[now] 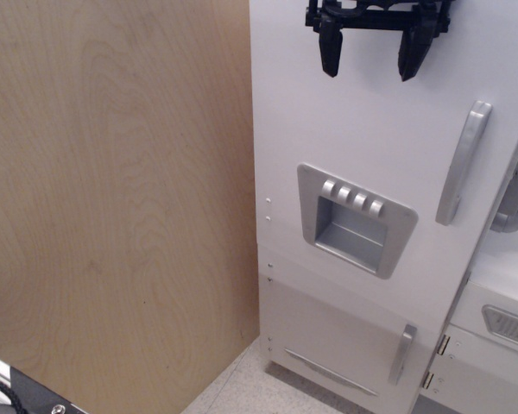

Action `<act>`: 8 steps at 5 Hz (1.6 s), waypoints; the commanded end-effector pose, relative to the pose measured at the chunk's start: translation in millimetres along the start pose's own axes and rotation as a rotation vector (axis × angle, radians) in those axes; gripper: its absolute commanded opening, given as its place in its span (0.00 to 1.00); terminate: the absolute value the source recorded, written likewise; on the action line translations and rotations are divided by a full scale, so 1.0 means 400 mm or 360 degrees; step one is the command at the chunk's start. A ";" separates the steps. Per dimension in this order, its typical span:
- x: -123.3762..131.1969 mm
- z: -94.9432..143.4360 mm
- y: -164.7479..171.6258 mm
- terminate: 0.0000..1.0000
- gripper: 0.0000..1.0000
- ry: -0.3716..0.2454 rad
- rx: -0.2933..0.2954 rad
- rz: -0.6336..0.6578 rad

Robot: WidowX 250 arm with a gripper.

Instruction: Close fridge

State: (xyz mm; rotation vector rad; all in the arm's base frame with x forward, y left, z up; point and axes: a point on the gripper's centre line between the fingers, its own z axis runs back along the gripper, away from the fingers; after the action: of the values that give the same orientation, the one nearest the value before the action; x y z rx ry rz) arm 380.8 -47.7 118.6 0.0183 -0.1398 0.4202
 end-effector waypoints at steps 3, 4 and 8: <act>0.038 0.038 -0.015 0.00 1.00 -0.0073 -0.0038 0.0042; 0.035 0.040 -0.016 0.00 1.00 -0.0074 -0.0040 0.0039; -0.099 0.063 0.048 0.00 1.00 -0.0056 -0.0051 -0.0092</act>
State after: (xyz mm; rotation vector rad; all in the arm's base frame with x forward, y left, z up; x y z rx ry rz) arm 330.1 -49.1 119.2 0.0188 -0.1230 0.3625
